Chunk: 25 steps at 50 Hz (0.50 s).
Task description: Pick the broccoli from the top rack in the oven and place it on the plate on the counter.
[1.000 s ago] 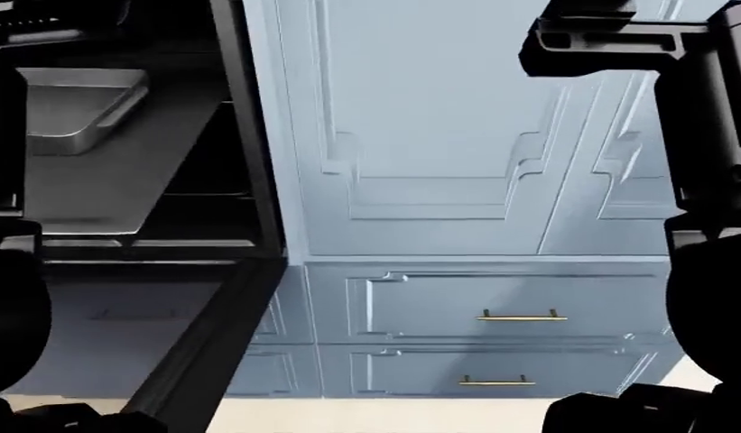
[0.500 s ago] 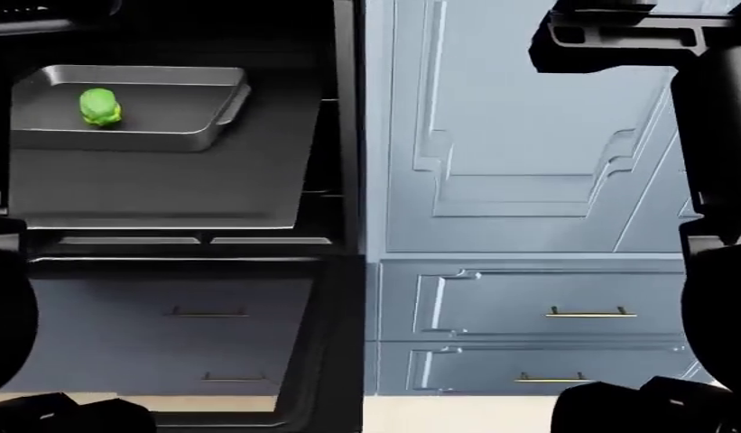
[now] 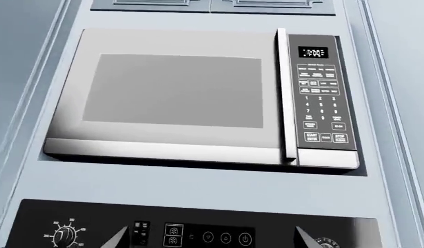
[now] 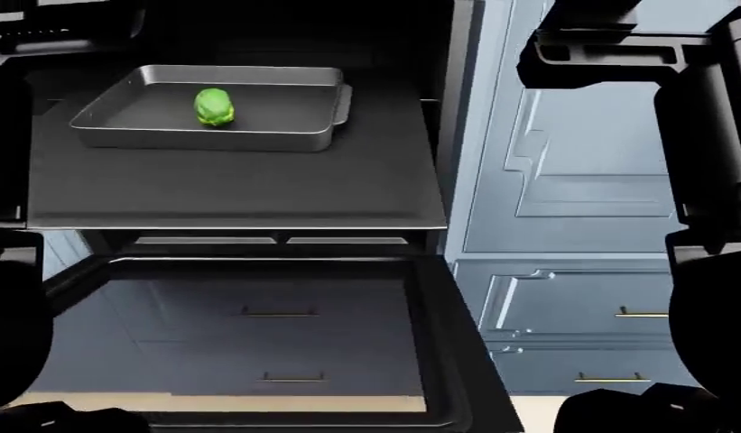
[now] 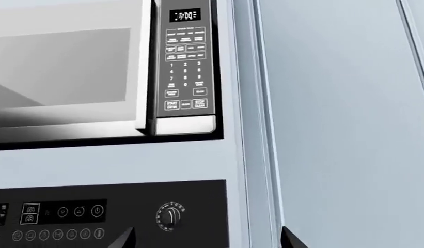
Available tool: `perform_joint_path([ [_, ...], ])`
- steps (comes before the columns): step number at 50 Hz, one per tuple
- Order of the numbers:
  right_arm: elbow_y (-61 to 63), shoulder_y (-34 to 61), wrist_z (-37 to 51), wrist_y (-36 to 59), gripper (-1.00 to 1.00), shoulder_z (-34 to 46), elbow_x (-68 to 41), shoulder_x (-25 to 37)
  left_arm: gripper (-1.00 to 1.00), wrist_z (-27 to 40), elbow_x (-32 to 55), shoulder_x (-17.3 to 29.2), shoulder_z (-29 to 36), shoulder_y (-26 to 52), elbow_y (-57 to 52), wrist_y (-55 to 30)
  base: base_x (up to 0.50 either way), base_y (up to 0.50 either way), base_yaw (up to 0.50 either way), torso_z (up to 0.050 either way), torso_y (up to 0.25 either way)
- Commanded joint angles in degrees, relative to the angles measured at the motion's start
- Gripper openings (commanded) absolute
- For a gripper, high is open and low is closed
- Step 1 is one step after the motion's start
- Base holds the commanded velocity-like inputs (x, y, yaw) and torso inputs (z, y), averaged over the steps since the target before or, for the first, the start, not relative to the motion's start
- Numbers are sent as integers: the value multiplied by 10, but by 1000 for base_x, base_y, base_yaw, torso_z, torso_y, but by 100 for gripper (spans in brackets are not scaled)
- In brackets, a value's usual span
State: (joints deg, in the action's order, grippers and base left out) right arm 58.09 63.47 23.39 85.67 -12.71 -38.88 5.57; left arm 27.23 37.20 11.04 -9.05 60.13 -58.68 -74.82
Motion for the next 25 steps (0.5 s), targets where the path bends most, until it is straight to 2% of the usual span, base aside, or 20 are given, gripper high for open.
perform_joint_path([
  [1,-1,0,17,1,100,-8,-26,2,100,18,24,3,-4,-1,-1,0,0,500,0,0,0],
  [25,-12,2,54,-7,100,-7,-72,7,100,57,72,22,-9,-3,3,10,0,500,0,0,0],
])
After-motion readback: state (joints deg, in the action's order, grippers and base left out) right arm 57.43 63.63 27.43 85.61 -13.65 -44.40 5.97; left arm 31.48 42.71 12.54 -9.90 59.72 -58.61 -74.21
